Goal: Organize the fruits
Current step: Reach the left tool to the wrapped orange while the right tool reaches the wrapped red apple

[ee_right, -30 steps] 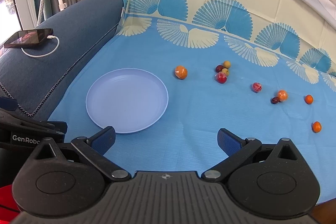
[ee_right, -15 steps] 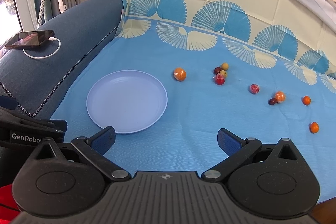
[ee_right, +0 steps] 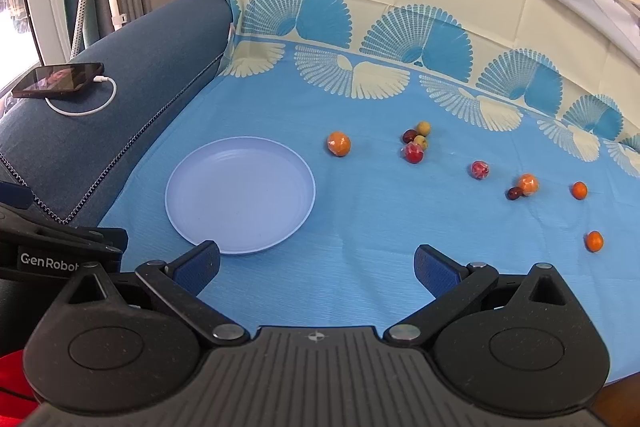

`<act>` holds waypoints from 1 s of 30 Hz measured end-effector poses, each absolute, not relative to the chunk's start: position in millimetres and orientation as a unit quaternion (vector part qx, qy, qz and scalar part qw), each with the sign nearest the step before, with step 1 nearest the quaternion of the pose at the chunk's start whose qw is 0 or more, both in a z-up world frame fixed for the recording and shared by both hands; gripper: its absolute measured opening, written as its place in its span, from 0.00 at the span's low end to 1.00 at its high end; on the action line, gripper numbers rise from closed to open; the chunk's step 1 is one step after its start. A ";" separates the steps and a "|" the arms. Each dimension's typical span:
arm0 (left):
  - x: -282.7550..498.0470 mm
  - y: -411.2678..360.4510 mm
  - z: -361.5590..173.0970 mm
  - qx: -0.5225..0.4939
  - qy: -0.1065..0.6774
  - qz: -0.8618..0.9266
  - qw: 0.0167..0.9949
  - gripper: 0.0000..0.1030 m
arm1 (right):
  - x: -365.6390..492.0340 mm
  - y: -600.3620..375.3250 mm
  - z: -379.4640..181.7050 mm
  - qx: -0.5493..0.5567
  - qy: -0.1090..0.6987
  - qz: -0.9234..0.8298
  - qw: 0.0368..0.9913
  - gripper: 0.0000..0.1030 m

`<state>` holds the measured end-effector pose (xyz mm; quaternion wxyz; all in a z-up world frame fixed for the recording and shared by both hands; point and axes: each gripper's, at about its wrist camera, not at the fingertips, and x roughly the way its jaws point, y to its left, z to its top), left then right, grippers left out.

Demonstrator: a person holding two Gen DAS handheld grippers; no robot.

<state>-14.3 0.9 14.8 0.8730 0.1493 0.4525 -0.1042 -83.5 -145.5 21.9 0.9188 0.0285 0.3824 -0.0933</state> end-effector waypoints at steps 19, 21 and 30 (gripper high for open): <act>-13.3 -28.8 31.0 0.115 0.500 -0.150 0.845 1.00 | -116.1 -201.7 33.7 0.076 0.348 -0.162 0.920 1.00; -11.1 -36.8 38.6 0.115 0.507 -0.154 0.840 1.00 | -115.5 -217.0 33.7 0.091 0.349 -0.173 0.917 1.00; 11.4 -87.4 104.0 0.119 0.490 -0.193 0.842 1.00 | -106.8 -289.7 30.1 0.154 0.342 -0.231 0.898 1.00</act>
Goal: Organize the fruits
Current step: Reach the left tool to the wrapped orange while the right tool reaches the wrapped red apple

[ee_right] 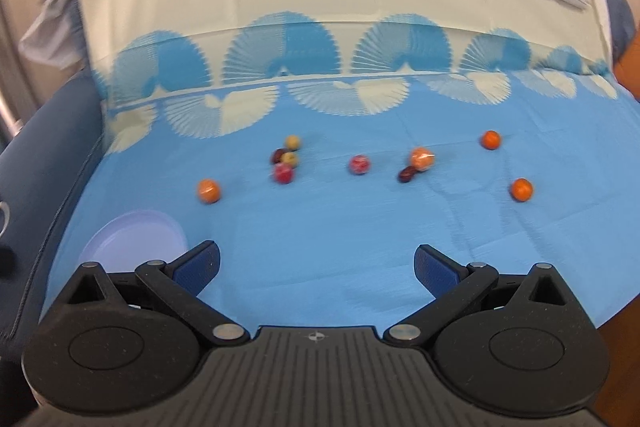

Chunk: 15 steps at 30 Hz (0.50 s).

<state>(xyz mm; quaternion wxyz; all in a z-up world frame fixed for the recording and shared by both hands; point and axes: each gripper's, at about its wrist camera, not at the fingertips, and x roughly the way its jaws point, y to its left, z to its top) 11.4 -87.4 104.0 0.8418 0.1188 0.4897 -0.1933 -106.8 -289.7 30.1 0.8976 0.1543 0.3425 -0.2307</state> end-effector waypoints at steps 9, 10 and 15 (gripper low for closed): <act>52.8 -153.6 191.1 0.128 0.442 -0.227 0.859 1.00 | -88.8 -352.9 4.8 0.180 0.358 -0.284 0.871 1.00; 57.4 -158.0 198.1 0.120 0.435 -0.228 0.863 1.00 | -87.9 -358.2 1.4 0.182 0.360 -0.286 0.869 1.00; 74.4 -184.3 212.4 0.109 0.427 -0.229 0.868 1.00 | -73.5 -382.8 -19.9 0.193 0.383 -0.299 0.853 1.00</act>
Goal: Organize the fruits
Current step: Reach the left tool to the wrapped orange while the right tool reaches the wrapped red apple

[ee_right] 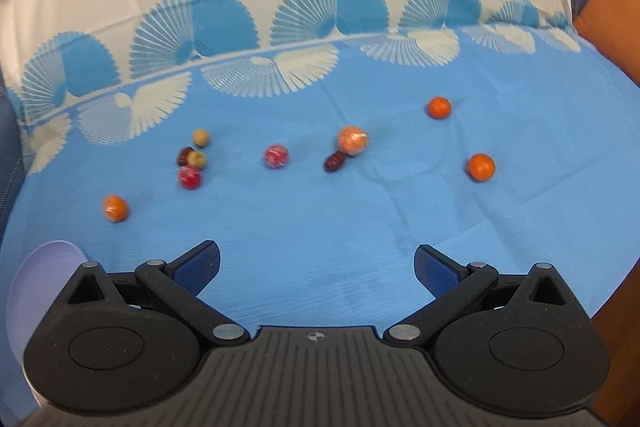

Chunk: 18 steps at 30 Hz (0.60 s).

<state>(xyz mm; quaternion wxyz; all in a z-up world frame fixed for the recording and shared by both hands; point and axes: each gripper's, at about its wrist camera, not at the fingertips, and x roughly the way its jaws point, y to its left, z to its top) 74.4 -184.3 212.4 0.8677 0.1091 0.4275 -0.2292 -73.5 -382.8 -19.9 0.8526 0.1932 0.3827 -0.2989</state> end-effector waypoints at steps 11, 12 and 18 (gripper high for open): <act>118.5 -201.6 190.8 0.083 0.452 -0.253 0.851 1.00 | -42.3 -417.9 -52.7 0.209 0.391 -0.321 0.836 1.00; 127.1 -198.7 182.3 0.069 0.457 -0.250 0.851 1.00 | -39.3 -420.0 -54.9 0.210 0.388 -0.322 0.838 1.00; 191.9 -203.7 76.9 0.104 0.517 -0.214 0.822 1.00 | -5.3 -426.7 -69.2 0.213 0.369 -0.300 0.854 1.00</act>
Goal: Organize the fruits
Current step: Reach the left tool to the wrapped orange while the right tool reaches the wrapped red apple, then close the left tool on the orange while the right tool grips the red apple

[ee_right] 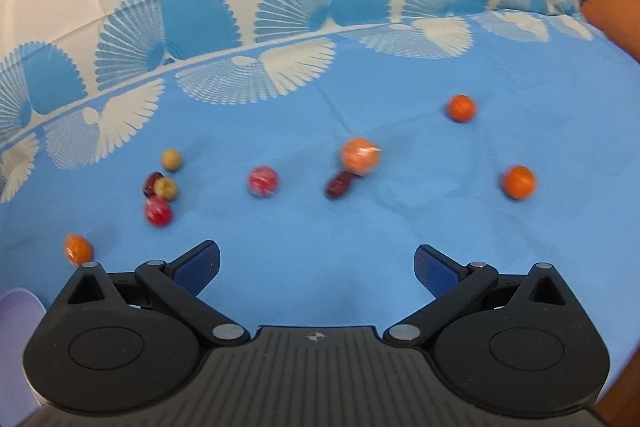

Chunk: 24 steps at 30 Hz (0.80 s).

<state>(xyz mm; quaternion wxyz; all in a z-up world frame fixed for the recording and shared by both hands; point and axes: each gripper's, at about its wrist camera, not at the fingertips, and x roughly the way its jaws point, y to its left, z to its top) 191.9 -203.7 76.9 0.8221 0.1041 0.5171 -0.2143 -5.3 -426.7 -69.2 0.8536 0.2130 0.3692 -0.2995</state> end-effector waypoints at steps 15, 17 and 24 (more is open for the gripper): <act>271.0 -239.8 -116.8 0.182 0.556 -0.205 0.785 0.97 | 123.2 -451.8 -151.1 0.166 0.400 -0.259 0.863 0.99; 274.8 -244.9 -125.1 0.190 0.557 -0.201 0.783 0.95 | 131.2 -456.5 -159.4 0.165 0.407 -0.263 0.859 0.99; 271.1 -254.3 -131.2 0.180 0.568 -0.219 0.773 0.37 | 131.4 -450.8 -158.5 0.126 0.380 -0.239 0.885 0.41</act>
